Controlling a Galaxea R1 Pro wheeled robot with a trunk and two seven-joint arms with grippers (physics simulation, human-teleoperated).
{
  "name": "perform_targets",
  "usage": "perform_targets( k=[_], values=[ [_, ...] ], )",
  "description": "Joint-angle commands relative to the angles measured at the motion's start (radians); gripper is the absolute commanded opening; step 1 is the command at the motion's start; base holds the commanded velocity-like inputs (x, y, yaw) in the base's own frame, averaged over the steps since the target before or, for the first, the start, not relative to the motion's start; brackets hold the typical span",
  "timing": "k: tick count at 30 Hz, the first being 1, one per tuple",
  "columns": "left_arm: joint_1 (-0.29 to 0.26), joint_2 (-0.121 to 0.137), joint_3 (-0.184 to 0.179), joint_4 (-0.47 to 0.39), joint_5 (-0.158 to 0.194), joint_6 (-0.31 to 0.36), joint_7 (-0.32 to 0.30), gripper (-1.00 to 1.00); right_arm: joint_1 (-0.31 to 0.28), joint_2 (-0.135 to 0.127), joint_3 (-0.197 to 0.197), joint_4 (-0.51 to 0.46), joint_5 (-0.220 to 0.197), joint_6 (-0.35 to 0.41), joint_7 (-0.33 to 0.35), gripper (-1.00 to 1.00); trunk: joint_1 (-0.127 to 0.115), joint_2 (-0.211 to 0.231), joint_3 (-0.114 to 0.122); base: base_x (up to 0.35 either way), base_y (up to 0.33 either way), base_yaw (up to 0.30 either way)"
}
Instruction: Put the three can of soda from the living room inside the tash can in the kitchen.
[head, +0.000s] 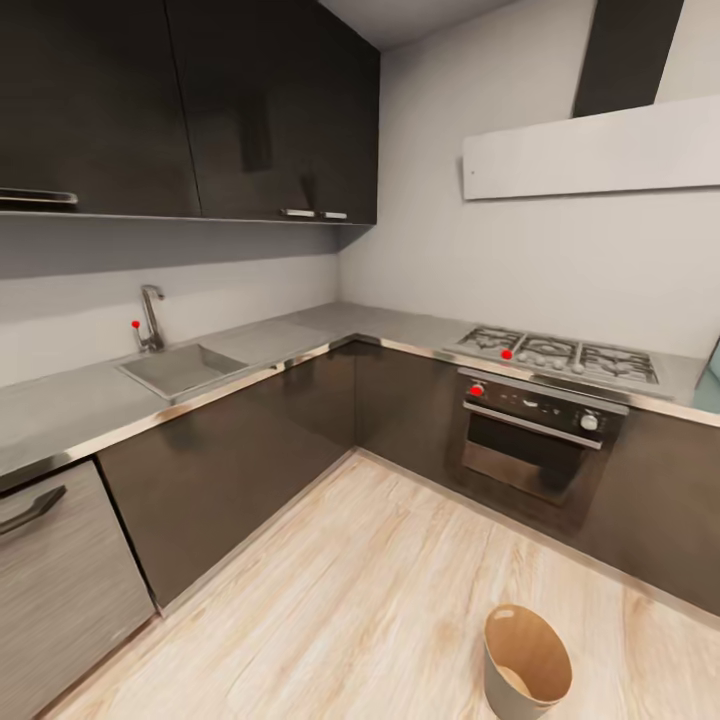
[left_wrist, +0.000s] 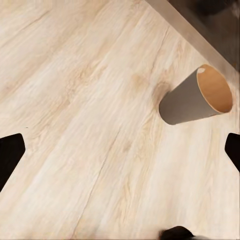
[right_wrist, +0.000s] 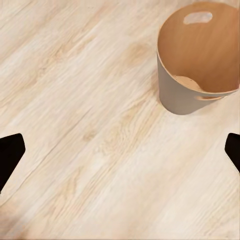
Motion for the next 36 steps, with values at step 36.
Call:
perform_targets(
  k=[36],
  values=[
    [0.0,0.0,0.0,0.012,-0.002,-0.001,-0.374,1.0,-0.321,-0.04,0.008,0.379,0.0,0.002,-0.345,1.0,0.0,0.0,0.0,0.093,0.0,0.0]
  ],
)
